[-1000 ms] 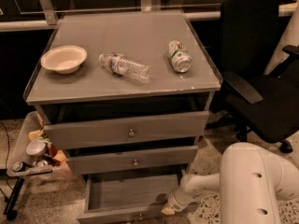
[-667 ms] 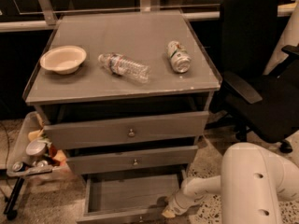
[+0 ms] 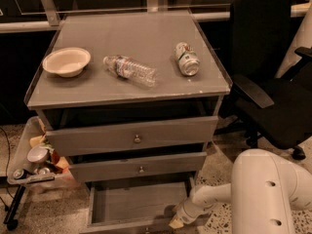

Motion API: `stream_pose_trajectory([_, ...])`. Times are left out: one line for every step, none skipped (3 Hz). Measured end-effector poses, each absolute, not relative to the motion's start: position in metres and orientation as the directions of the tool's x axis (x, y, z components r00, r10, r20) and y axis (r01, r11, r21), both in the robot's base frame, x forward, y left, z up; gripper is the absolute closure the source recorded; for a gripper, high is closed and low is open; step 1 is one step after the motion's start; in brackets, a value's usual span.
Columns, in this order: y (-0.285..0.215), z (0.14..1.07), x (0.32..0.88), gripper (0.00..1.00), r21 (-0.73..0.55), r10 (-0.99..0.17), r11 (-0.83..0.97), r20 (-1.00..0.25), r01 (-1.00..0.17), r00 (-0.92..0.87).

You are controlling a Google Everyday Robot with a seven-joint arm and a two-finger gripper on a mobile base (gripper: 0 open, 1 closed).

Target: Open bottom drawer

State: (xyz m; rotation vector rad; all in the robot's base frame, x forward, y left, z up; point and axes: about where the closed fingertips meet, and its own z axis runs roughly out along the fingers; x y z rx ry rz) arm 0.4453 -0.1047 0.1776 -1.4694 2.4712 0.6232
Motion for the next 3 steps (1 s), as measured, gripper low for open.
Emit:
stream_pose_trajectory([-0.107,0.174,0.429,1.00,0.272,-0.783,0.430,-0.363,-0.861,-0.505])
stream_pose_trajectory([-0.107,0.177,0.429,1.00,0.272,-0.783,0.430,-0.363,-0.861,-0.505])
stream_pose_trajectory([-0.110,0.171,0.405,1.00,0.303,-0.769,0.451,-0.346,-0.839,-0.538])
